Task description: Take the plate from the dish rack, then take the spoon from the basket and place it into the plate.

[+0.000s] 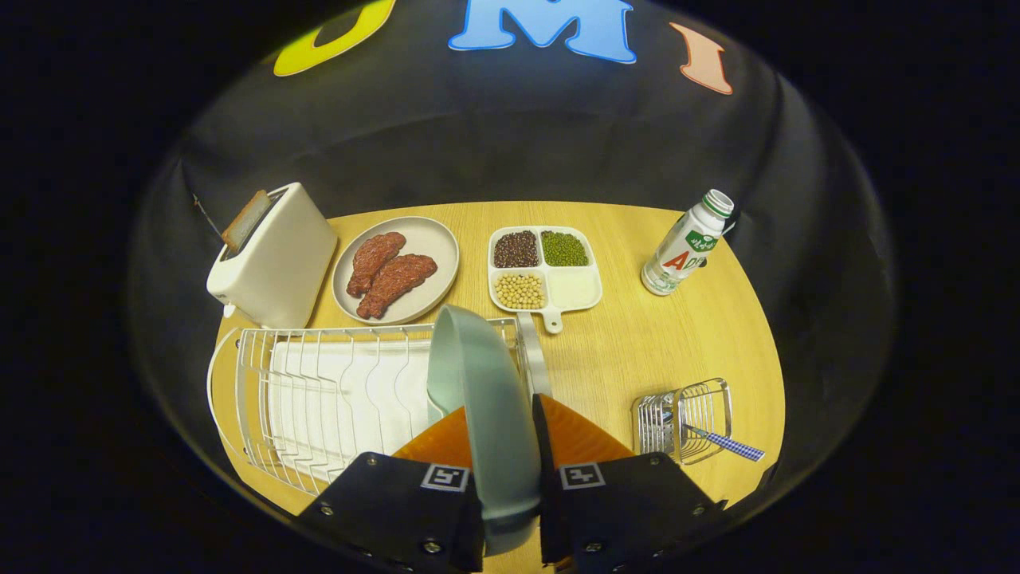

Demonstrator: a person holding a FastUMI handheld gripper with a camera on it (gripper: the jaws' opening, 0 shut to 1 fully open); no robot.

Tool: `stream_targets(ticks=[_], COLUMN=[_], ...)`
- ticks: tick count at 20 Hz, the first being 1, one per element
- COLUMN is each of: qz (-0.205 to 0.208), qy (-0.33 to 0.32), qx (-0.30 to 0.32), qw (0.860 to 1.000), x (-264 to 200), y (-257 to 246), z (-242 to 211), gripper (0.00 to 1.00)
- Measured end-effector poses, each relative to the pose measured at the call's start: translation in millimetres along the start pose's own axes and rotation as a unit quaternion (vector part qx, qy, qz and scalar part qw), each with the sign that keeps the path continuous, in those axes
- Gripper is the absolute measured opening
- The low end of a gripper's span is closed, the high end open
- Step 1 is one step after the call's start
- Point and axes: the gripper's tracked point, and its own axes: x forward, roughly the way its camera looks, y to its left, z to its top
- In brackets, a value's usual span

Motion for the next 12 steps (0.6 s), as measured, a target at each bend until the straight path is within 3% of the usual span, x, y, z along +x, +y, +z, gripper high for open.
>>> stream_targets(ticks=[6, 12], qz=[-0.053, -0.073], qy=[0.012, 0.006], qx=[-0.012, -0.013], qw=[0.998, 0.997], x=[-18, -25], y=[-5, -5], z=[6, 4], gripper=[0.27, 0.26])
